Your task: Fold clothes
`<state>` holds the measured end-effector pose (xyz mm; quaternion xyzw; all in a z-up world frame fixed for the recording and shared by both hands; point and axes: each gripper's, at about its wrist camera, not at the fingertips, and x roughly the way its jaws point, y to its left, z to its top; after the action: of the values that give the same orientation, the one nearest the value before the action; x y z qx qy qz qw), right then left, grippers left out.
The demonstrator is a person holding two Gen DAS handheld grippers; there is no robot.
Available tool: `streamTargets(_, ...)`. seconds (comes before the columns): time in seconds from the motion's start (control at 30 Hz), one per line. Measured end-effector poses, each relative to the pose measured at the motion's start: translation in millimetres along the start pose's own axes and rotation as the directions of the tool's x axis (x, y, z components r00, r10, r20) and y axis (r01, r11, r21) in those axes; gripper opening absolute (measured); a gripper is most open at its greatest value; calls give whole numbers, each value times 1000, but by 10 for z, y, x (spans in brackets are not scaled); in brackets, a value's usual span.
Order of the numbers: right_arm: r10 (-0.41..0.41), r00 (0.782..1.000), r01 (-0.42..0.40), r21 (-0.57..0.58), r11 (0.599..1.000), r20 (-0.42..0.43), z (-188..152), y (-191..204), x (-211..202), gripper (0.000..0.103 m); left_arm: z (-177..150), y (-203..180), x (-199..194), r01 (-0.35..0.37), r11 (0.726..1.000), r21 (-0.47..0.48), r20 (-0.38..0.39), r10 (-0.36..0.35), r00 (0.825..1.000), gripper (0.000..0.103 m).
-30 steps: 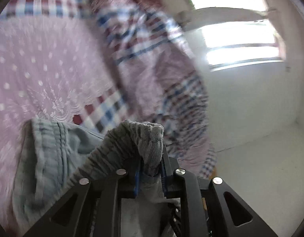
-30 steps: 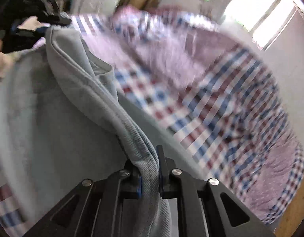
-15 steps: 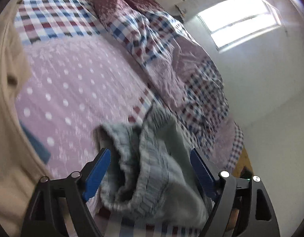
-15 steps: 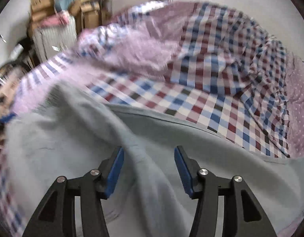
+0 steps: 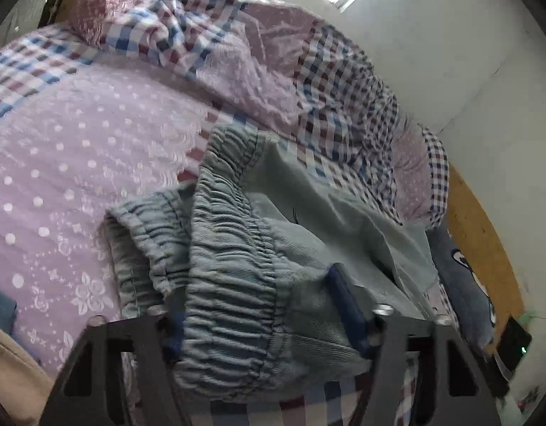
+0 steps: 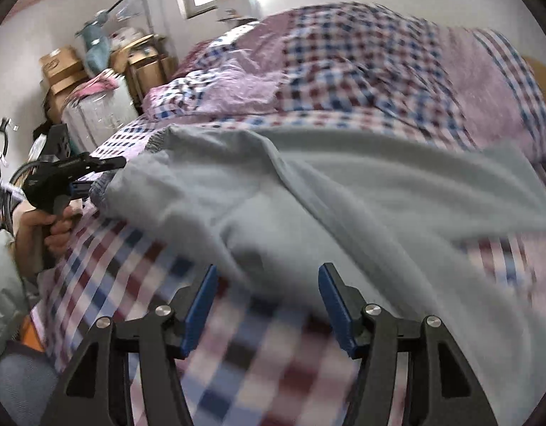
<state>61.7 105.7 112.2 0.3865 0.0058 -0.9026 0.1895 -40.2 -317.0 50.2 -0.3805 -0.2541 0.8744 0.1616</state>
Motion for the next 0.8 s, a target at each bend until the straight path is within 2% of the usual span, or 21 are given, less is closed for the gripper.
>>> streamTargets(0.07,-16,1000,16,38,999,-7,-169,-70,-167,63,-80,-85,-199,25,999,36,48,-27,999,35)
streamTargets(0.17,-39,999,40,94,995,-19,-422,-176,-416,63,-256,-193,-563,59,996,67,117,-67,991,33)
streamTargets(0.2,-45,999,46,107,993,-17,-487,-216,-482,63,-331,-172,-619,59,997,59,114,-66,991,33)
streamTargets(0.27,-54,998,55,132,990,-13,-593,-294,-575,63,-489,-7,-548,29,1000,11,45,-30,999,35)
streamTargets(0.3,-57,998,59,146,988,-14,-636,-327,-600,63,-567,76,-512,13,1000,-12,9,-13,1000,37)
streamTargets(0.33,-61,998,62,159,985,-16,-679,-360,-625,63,-630,194,-501,27,998,-53,-5,-28,1000,43)
streamTargets(0.4,-64,998,66,182,981,-17,-758,-409,-665,63,-665,409,-582,122,979,-163,21,-120,993,47)
streamTargets(0.43,-65,998,66,183,981,-17,-794,-411,-684,63,-666,418,-616,118,976,-181,18,-117,993,49)
streamTargets(0.53,-66,998,67,179,982,-11,-895,-412,-742,63,-723,340,-772,35,979,-199,33,-29,999,68)
streamTargets(0.6,-62,998,61,182,981,-2,-957,-423,-771,63,-807,316,-887,-3,972,-233,38,13,999,71)
streamTargets(0.7,-29,1000,26,216,976,10,-1053,-466,-730,64,-963,377,-1005,16,942,-334,43,-2,999,74)
streamTargets(0.8,14,1000,-15,239,971,7,-1101,-462,-660,64,-1135,375,-1135,71,902,-427,78,-41,996,78)
